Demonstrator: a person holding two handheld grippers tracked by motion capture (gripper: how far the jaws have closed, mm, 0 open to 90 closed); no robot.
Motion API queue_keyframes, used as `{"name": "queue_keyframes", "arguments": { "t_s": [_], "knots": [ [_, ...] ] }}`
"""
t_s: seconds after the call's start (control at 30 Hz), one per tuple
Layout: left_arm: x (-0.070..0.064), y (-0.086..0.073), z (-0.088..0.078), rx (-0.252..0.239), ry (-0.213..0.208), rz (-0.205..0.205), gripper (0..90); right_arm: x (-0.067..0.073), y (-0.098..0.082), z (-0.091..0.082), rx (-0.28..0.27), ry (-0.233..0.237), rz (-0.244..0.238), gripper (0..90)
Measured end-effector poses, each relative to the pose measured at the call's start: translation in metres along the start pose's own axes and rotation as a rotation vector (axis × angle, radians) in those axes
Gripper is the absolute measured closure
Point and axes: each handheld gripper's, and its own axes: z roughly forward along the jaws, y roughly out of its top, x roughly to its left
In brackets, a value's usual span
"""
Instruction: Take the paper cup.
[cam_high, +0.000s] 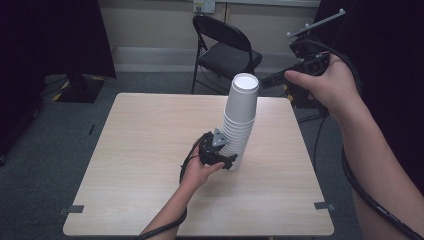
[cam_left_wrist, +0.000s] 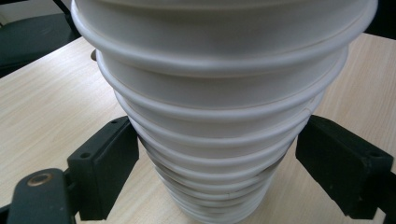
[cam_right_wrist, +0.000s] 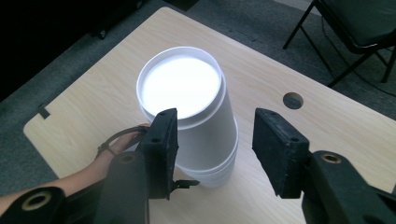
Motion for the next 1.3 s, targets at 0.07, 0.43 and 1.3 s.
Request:
{"name": "queue_keyframes", "arguments": {
  "t_s": [0.07, 0.43, 1.3],
  "knots": [
    [0.0, 0.0, 0.0, -0.001, -0.001, 0.0, 13.4, 0.0, 0.001, 0.002, -0.007, -0.001, 0.012, 53.6],
    [0.0, 0.0, 0.0, 0.001, -0.001, 0.001, 13.2, 0.002, 0.011, 0.017, -0.014, -0.019, 0.051, 61.7],
    [0.001, -0.001, 0.0, -0.013, -0.006, 0.002, 13.3, 0.009, 0.022, 0.032, 0.034, -0.083, 0.016, 85.2]
  ]
}}
